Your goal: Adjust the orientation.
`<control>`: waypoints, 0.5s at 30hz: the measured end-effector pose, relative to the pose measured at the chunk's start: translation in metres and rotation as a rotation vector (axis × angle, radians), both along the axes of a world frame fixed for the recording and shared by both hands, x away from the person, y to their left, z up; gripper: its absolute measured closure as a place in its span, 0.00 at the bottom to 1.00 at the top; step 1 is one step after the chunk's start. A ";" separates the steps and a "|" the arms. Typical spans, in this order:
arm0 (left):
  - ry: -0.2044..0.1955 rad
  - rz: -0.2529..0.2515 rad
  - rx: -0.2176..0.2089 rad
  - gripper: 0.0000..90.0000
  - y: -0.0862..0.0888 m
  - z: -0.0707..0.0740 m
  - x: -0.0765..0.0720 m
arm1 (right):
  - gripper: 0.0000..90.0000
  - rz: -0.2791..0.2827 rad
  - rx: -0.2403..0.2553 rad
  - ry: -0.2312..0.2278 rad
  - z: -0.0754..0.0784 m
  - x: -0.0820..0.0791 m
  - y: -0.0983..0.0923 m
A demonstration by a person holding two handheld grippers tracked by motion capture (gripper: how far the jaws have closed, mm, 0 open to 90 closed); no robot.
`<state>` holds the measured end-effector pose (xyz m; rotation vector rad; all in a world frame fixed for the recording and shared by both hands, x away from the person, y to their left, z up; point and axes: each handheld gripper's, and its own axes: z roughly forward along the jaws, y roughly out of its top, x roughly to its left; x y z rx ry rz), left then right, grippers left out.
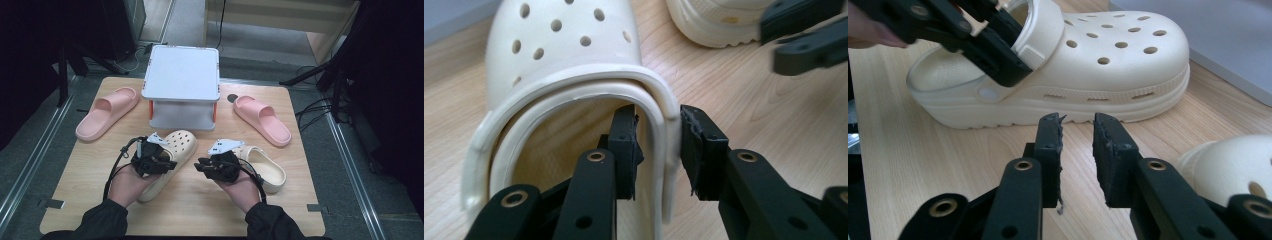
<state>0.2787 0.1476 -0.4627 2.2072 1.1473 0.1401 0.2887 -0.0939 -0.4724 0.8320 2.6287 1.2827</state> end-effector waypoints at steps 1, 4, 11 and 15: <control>0.000 0.000 0.000 0.76 0.000 0.000 0.000 | 0.84 0.000 0.000 0.000 0.000 0.000 0.000; -0.012 -0.011 -0.015 0.74 0.006 0.010 -0.006 | 0.89 0.003 -0.011 0.007 -0.003 0.003 0.007; -0.022 -0.019 -0.038 0.83 0.028 0.024 -0.016 | 0.99 0.019 -0.019 0.020 -0.005 0.006 0.015; -0.019 0.009 -0.028 0.92 0.047 0.025 -0.018 | 1.00 0.026 -0.018 0.033 -0.007 0.008 0.017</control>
